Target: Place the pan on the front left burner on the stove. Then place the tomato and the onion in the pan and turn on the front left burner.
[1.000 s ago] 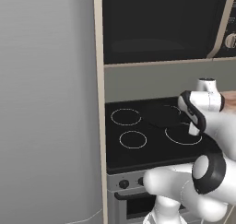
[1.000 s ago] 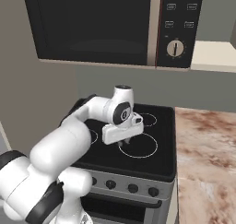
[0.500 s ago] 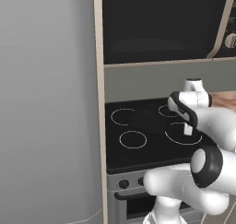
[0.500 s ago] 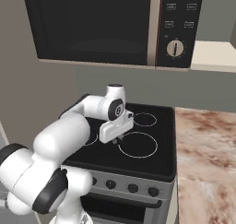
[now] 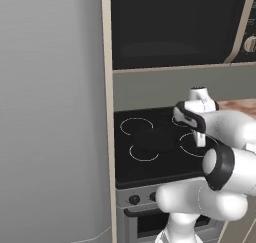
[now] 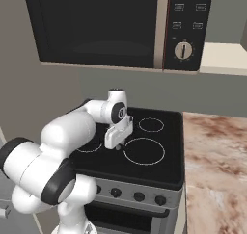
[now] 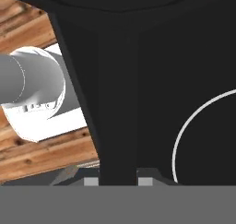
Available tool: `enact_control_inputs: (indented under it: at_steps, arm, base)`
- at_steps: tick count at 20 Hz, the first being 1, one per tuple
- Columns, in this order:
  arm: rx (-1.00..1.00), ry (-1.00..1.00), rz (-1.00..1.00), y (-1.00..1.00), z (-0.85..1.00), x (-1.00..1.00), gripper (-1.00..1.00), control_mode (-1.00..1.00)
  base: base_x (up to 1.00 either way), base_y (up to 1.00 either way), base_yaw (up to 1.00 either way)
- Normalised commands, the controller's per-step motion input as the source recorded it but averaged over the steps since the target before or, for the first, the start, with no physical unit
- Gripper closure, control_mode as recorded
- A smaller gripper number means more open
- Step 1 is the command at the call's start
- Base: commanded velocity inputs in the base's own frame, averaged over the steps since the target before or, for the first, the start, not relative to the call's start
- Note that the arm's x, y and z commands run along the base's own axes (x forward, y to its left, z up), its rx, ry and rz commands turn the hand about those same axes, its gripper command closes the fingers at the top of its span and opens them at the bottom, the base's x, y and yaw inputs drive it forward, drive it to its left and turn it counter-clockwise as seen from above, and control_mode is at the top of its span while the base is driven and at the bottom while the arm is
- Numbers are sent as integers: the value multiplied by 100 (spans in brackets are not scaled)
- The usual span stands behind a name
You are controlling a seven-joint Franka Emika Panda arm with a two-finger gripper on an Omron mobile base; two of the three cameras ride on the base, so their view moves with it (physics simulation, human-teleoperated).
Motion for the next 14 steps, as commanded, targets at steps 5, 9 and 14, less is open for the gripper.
enact_control_inputs:
  at_steps: [5, 9, 14]
  arm:
    - [4, 1, 15, 10, -9, 23, 100, -100]
    - [4, 0, 8, 9, -14, 23, 100, -100]
    - [2, 0, 3, 3, -8, 20, 100, -100]
  base:
    - [0, 0, 0]
    - [0, 0, 0]
    - [0, 0, 0]
